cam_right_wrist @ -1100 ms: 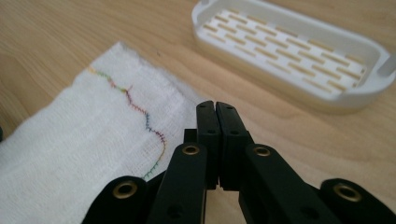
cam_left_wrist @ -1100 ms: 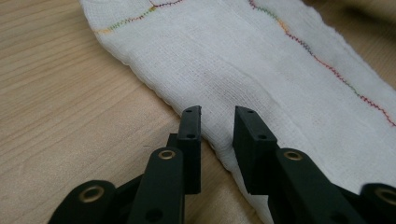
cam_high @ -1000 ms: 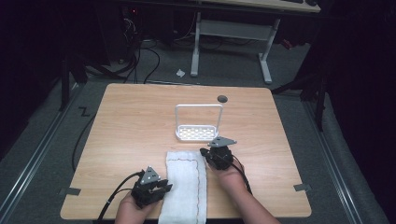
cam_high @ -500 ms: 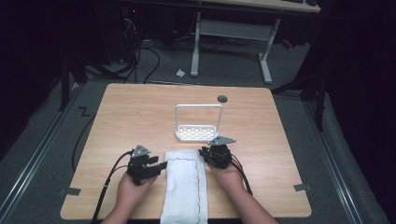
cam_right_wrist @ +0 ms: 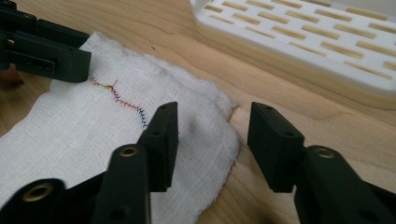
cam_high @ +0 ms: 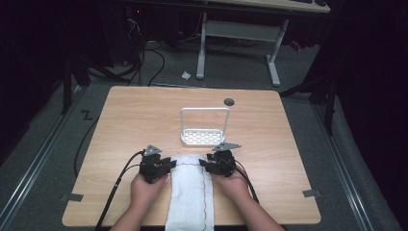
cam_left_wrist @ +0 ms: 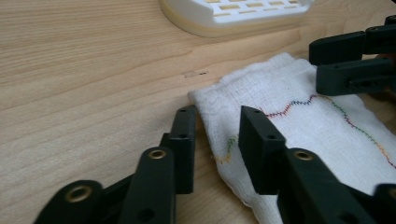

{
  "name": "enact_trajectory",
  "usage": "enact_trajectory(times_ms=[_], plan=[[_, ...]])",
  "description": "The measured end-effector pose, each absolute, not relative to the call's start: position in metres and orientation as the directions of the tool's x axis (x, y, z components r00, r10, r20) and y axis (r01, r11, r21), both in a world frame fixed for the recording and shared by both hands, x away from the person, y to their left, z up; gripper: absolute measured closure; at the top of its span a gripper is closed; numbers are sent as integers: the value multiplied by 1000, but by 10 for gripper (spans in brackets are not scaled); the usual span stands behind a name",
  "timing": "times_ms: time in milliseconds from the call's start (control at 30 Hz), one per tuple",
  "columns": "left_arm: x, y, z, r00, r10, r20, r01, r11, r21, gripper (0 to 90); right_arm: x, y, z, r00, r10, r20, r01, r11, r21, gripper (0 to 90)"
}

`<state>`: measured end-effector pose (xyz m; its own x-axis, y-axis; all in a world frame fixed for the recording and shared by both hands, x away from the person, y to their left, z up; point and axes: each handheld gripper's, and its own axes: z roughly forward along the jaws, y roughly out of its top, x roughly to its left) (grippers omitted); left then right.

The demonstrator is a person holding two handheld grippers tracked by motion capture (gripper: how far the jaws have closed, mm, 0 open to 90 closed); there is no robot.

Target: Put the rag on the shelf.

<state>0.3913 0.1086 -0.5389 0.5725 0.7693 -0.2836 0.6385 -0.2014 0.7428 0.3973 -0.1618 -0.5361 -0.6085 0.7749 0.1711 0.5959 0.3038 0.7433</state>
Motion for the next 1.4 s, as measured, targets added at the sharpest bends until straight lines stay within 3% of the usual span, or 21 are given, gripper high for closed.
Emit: enact_trajectory(times_ms=[233,367,1067,1400], plan=[[386,105,-541,597,760,-257,614,-227,756,827,395,-157,-537,-643,749,161,579,338,742,794],[384,104,-540,601,764,-236,602,-238,762,840,396,-156,-536,-653,741,158,575,349,740,826],[376,113,-538,631,726,-275,565,-187,803,862,378,-155,-524,-634,764,122,525,309,793,830],[368,116,-523,647,706,-290,498,-102,861,864,364,-160,-504,-653,755,55,428,309,849,830]])
